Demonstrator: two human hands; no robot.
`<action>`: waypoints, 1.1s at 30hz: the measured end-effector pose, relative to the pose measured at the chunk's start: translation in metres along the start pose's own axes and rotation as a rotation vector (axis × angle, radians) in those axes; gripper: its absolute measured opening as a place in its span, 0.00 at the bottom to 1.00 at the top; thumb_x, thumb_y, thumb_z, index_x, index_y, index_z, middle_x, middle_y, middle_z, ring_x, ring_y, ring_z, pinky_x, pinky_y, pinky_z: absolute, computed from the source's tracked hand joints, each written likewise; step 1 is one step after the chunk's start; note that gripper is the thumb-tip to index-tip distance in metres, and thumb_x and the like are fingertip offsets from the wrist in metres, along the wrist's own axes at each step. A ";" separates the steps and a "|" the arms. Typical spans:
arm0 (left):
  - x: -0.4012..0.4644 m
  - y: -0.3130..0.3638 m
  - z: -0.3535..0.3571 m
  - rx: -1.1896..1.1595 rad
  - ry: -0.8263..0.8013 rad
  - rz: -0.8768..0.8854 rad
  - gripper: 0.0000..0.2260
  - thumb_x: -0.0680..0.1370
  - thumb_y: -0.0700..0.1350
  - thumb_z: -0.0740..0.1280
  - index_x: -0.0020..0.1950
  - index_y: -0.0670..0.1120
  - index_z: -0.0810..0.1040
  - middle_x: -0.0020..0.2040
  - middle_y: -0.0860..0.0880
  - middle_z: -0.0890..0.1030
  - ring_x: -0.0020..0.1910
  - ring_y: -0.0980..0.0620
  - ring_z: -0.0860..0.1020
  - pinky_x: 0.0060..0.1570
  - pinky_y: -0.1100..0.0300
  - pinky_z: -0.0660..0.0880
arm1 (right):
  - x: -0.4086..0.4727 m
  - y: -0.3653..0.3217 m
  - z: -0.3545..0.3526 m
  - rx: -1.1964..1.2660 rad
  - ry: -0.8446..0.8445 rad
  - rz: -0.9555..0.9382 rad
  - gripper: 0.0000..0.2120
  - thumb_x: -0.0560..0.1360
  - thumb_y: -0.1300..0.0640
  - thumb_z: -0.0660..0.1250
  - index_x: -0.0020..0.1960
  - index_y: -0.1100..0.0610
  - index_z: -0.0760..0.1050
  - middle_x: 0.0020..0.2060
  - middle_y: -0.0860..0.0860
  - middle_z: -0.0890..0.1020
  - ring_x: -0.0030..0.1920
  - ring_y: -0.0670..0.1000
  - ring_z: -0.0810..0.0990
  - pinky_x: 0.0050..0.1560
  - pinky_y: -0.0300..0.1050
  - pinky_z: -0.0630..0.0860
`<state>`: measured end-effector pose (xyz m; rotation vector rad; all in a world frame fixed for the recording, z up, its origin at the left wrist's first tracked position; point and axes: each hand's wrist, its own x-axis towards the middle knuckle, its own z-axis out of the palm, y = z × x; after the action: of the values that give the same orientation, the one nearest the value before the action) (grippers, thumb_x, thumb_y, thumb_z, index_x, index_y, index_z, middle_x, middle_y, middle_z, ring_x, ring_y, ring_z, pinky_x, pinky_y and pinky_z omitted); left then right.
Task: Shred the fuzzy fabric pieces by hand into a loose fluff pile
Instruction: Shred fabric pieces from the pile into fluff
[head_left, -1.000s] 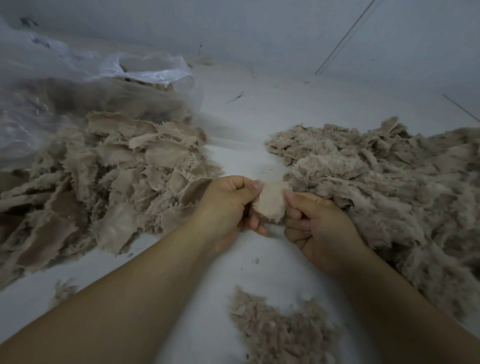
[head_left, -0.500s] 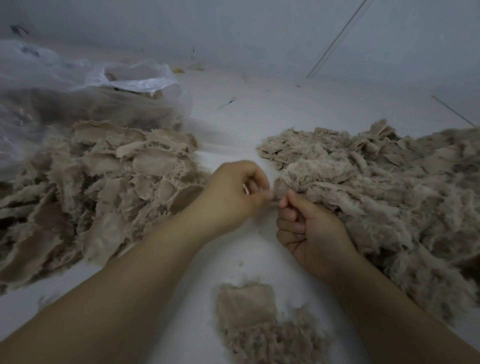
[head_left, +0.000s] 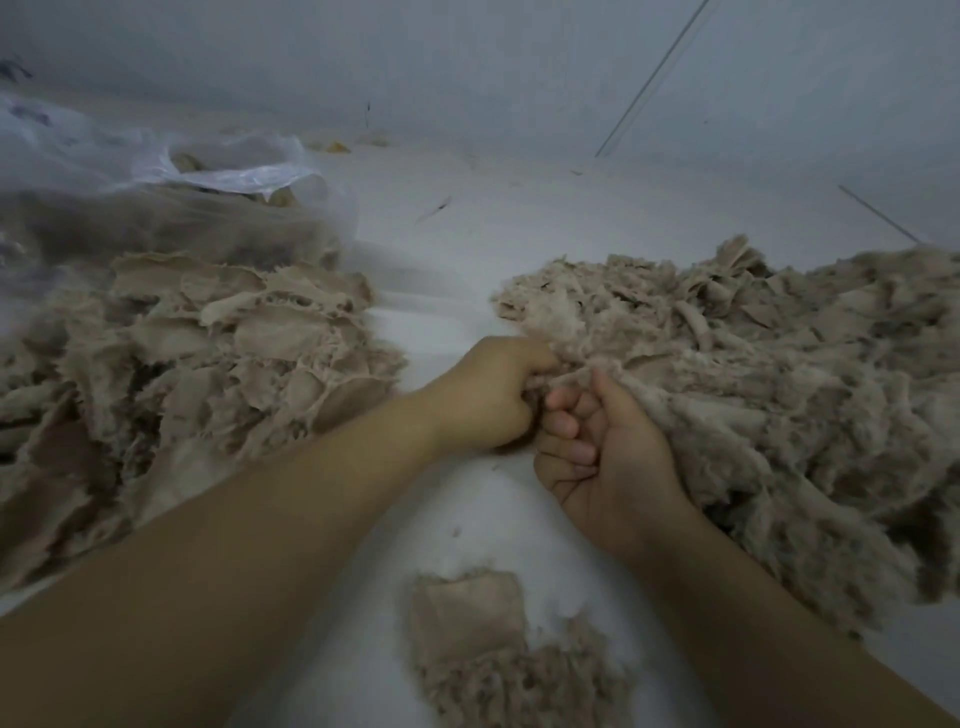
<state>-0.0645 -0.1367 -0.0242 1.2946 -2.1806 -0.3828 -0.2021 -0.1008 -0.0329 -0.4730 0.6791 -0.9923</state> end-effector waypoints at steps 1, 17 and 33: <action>-0.013 -0.001 0.002 -0.013 0.053 0.012 0.06 0.66 0.31 0.63 0.39 0.37 0.78 0.38 0.45 0.76 0.41 0.47 0.76 0.39 0.58 0.69 | 0.001 0.001 0.000 0.017 0.000 0.004 0.27 0.82 0.41 0.52 0.37 0.61 0.73 0.22 0.49 0.67 0.17 0.41 0.60 0.16 0.32 0.54; -0.090 -0.010 -0.037 0.170 -0.095 0.145 0.08 0.60 0.30 0.60 0.32 0.39 0.76 0.36 0.44 0.75 0.38 0.44 0.73 0.36 0.55 0.69 | 0.000 0.005 0.002 0.083 0.046 0.030 0.30 0.84 0.43 0.47 0.56 0.66 0.76 0.23 0.49 0.68 0.18 0.42 0.60 0.16 0.32 0.56; -0.085 -0.001 -0.011 -0.502 0.355 -0.396 0.13 0.71 0.33 0.74 0.51 0.49 0.80 0.45 0.50 0.80 0.44 0.52 0.78 0.43 0.61 0.75 | -0.004 0.004 0.003 -0.263 -0.022 -0.131 0.08 0.79 0.55 0.61 0.44 0.58 0.74 0.23 0.46 0.68 0.18 0.41 0.59 0.16 0.31 0.55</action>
<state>-0.0254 -0.0629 -0.0436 1.3667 -1.4110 -0.7379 -0.1989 -0.0948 -0.0318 -0.7654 0.7701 -1.0236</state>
